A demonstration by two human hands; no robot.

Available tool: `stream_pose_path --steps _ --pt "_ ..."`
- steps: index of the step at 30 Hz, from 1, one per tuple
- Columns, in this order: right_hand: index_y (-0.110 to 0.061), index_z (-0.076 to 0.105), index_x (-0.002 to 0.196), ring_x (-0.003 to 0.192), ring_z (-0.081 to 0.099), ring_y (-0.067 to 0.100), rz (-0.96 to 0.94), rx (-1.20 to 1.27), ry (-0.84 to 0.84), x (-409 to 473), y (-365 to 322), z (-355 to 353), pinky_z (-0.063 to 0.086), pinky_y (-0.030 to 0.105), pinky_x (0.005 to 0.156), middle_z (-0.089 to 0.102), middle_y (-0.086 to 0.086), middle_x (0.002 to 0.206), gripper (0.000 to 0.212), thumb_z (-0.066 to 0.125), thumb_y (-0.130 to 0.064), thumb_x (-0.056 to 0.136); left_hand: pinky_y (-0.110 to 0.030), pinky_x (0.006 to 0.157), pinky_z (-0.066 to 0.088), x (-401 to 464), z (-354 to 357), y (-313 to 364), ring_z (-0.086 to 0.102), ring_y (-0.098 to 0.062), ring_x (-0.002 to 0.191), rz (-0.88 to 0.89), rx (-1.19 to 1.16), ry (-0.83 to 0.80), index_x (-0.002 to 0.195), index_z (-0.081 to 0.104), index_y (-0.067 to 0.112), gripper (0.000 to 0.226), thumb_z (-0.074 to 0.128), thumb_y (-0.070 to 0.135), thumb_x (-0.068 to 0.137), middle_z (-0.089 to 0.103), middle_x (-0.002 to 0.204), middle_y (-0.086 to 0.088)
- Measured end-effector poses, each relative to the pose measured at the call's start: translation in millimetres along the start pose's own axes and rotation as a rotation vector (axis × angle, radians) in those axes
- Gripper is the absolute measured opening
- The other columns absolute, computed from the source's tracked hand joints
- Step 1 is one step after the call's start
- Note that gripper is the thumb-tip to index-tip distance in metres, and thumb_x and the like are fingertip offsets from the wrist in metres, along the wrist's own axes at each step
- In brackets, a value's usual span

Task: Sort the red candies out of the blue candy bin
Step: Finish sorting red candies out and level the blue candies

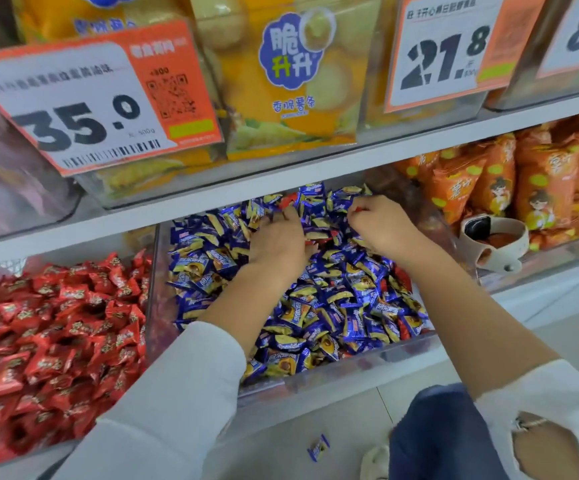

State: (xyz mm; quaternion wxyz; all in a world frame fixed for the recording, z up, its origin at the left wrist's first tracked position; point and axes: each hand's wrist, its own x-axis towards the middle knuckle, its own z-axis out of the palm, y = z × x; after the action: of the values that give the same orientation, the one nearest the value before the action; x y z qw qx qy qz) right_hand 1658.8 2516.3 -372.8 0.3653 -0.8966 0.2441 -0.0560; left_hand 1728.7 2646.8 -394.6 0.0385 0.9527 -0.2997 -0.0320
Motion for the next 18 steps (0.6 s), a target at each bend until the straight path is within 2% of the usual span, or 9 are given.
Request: stream_pose_path --steps 2,4,5,7,10,11,12,15,18 --pt "0.006 0.063 0.104 0.087 0.052 0.028 0.016 -0.035 -0.065 5 -3 3 0.041 0.033 0.072 0.061 0.02 0.109 0.028 0.041 -0.007 0.092 -0.037 0.089 0.044 -7 -1 -6 0.048 -0.032 0.115 0.038 -0.072 0.011 0.134 0.031 0.005 0.059 0.062 0.028 0.089 0.05 0.124 -0.016" --pt "0.003 0.061 0.11 0.093 0.054 0.029 0.01 -0.042 -0.141 8 -6 6 0.041 0.035 0.075 0.06 0.018 0.117 0.03 0.042 -0.014 0.095 -0.036 0.088 0.045 -18 -4 -14 0.051 -0.029 0.112 0.085 -0.108 0.027 0.132 0.037 0.008 0.051 0.062 0.018 0.088 0.05 0.124 -0.013" --pt "0.002 0.06 0.111 0.099 0.057 0.033 0.012 -0.036 -0.164 9 -5 7 0.043 0.039 0.082 0.06 0.02 0.118 0.033 0.045 -0.021 0.094 -0.036 0.088 0.045 -24 -5 -19 0.053 -0.028 0.11 0.096 -0.13 0.041 0.129 0.04 0.011 0.046 0.061 0.014 0.088 0.05 0.124 -0.012" --pt "-0.002 0.063 0.108 0.1 0.06 0.032 -0.017 -0.108 -0.171 9 -3 11 0.046 0.039 0.084 0.064 0.017 0.11 0.038 0.055 -0.035 0.089 -0.035 0.09 0.046 -35 -7 -29 0.056 -0.025 0.107 0.088 -0.194 0.066 0.124 0.044 0.015 0.04 0.061 0.012 0.088 0.051 0.123 -0.009" --pt "-0.007 0.068 0.089 0.07 0.056 0.022 -0.114 -0.223 -0.047 10 2 14 0.041 0.03 0.065 0.061 0.008 0.076 0.034 0.054 -0.037 0.093 -0.03 0.093 0.042 -45 -13 -45 0.055 -0.021 0.11 0.041 -0.253 0.033 0.126 0.046 0.019 0.041 0.063 0.021 0.089 0.051 0.128 -0.005" --pt "-0.007 0.068 0.088 0.065 0.052 0.021 -0.126 -0.224 -0.009 12 2 14 0.039 0.029 0.064 0.059 0.007 0.073 0.033 0.05 -0.033 0.095 -0.03 0.094 0.041 -47 -15 -49 0.054 -0.021 0.112 0.043 -0.241 -0.005 0.128 0.047 0.021 0.041 0.062 0.023 0.09 0.051 0.13 -0.004" --pt "-0.008 0.069 0.093 0.066 0.05 0.022 -0.139 -0.236 0.006 12 2 14 0.039 0.029 0.065 0.061 0.008 0.078 0.029 0.047 -0.027 0.097 -0.029 0.094 0.04 -48 -18 -52 0.053 -0.02 0.114 0.054 -0.223 -0.043 0.129 0.047 0.022 0.041 0.061 0.023 0.09 0.051 0.131 -0.002" --pt "-0.017 0.065 0.115 0.083 0.057 0.024 -0.179 -0.343 -0.063 10 -1 18 0.043 0.029 0.073 0.065 0.01 0.115 0.028 0.045 -0.014 0.096 -0.024 0.09 0.038 -53 -25 -62 0.053 -0.013 0.11 0.081 -0.222 -0.097 0.132 0.047 0.024 0.045 0.061 0.015 0.09 0.055 0.13 0.003" --pt "-0.02 0.057 0.127 0.113 0.056 0.024 -0.211 -0.38 -0.13 6 -3 23 0.042 0.029 0.092 0.057 0.005 0.131 0.036 0.058 -0.021 0.091 -0.025 0.092 0.039 -58 -34 -73 0.053 -0.014 0.112 0.063 -0.255 -0.094 0.133 0.046 0.025 0.051 0.062 0.008 0.088 0.058 0.127 0.005"
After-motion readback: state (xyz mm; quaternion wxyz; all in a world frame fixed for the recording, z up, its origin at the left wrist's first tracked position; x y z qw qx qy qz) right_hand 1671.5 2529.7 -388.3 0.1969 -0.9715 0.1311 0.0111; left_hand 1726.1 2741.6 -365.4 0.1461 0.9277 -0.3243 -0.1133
